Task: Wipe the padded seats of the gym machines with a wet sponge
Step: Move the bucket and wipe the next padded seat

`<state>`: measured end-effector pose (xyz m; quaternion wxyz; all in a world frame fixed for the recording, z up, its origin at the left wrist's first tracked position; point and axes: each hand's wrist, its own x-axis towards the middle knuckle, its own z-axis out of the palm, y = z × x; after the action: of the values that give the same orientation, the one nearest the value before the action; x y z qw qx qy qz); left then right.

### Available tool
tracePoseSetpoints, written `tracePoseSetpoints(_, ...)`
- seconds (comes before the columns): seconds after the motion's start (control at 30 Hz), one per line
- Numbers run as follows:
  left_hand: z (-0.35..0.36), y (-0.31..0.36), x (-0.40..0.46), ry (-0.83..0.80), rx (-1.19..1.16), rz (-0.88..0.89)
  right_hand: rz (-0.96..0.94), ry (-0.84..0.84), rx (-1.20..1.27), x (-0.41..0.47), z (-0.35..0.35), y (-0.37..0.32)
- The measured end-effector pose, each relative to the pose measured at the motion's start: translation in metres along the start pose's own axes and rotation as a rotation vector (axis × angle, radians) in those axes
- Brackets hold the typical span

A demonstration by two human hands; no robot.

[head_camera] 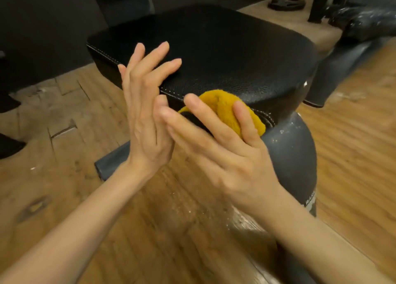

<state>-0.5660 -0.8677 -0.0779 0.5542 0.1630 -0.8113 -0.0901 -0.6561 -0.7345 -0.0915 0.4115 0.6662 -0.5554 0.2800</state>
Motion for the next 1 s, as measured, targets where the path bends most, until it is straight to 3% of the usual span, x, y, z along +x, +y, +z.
tracePoseSetpoints(0.13,-0.008,-0.001,-0.001,-0.064,-0.007,0.017,-0.152,-0.104,-0.065,-0.027,-0.023,0.047)
tracePoseSetpoints(0.37,-0.002,0.002,0.000,-0.038,-0.002,0.014,-0.208,-0.156,0.013,-0.009,-0.025,0.037)
tracePoseSetpoints(0.4,-0.002,0.002,-0.001,-0.031,0.006,0.008,-0.159,-0.157,0.049,-0.014,-0.028,0.040)
tracePoseSetpoints(0.47,-0.004,0.005,-0.001,-0.022,0.014,-0.007,0.172,-0.084,0.254,-0.024,-0.033,0.045)
tracePoseSetpoints(0.53,-0.006,0.011,0.001,-0.009,0.031,-0.002,0.613,0.130,0.497,-0.020,-0.030,0.036)
tracePoseSetpoints(0.6,-0.003,0.024,0.007,-0.032,0.053,0.058,0.886,0.337,0.642,-0.002,-0.025,0.013)
tracePoseSetpoints(0.67,0.003,0.039,0.013,-0.073,0.094,0.148,0.989,0.409,0.669,0.010,-0.016,-0.015)
tracePoseSetpoints(0.8,0.005,0.048,0.015,-0.107,0.176,0.222,0.929,0.412,0.654,0.012,-0.012,-0.029)
tracePoseSetpoints(0.93,0.001,0.046,0.015,-0.153,0.182,0.242,1.264,0.764,0.838,0.020,-0.010,0.021)
tracePoseSetpoints(1.0,0.001,0.049,0.014,-0.151,0.183,0.223,1.272,0.768,0.793,0.025,-0.008,0.018)
